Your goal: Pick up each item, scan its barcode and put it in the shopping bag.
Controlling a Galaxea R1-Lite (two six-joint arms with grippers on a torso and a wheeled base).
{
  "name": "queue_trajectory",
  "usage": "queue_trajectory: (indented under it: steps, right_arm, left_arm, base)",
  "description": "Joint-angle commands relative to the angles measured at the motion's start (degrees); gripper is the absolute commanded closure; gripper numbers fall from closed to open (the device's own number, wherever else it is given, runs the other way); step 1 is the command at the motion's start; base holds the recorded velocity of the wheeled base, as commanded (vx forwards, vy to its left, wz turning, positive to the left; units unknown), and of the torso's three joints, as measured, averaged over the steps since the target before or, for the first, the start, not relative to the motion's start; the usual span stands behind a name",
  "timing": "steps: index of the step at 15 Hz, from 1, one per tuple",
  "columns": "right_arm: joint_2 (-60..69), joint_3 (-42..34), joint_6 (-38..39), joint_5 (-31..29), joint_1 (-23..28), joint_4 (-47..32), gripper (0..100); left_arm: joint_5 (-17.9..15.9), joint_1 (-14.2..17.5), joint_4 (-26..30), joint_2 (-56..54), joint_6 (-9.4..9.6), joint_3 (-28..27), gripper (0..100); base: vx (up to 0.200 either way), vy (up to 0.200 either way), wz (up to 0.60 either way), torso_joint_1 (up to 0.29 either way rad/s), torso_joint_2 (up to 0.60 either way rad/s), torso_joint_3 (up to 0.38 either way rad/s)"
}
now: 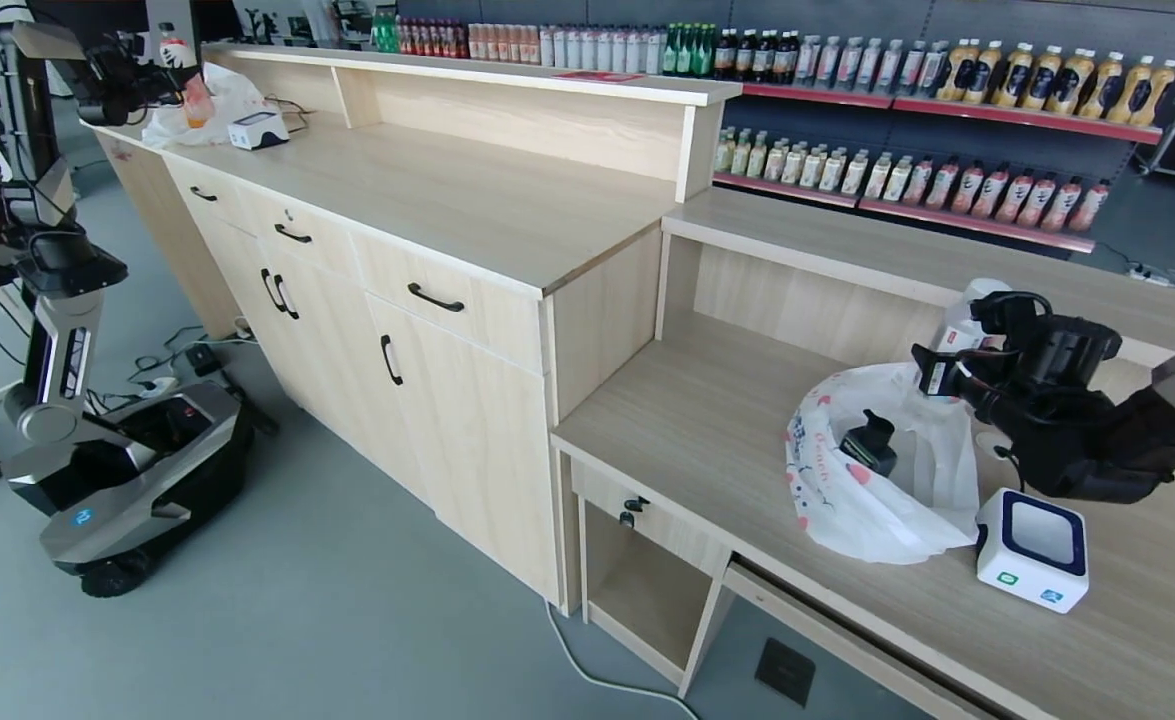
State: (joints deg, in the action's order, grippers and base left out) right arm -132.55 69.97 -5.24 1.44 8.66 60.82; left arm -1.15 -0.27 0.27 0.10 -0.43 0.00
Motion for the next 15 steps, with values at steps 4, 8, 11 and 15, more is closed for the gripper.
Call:
queue_trajectory:
  steps: [4, 8, 11, 15]
  right_arm:
    - [-6.8, 2.4, -0.4, 4.1, 1.9, 0.0, 100]
    - [-10.5, 5.3, -0.5, 6.6, 2.1, 2.0, 100]
    - [-12.6, 6.1, -2.1, 8.5, 2.5, 2.9, 100]
    - [-13.7, 6.1, -2.3, 9.5, 3.9, 3.9, 100]
  left_arm:
    - [0.0, 0.0, 0.0, 0.0, -0.01, 0.0, 0]
    - [0.0, 0.0, 0.0, 0.0, -0.01, 0.0, 0]
    - [0.0, 0.0, 0.0, 0.0, -0.01, 0.0, 0]
    - [0.0, 0.0, 0.0, 0.0, -0.01, 0.0, 0]
  base:
    - [0.0, 0.0, 0.0, 0.0, 0.0, 0.0]
    - [0.0, 0.0, 0.0, 0.0, 0.0, 0.0]
    - [0.0, 0.0, 0.0, 0.0, 0.0, 0.0]
    - [0.0, 0.0, 0.0, 0.0, 0.0, 0.0]
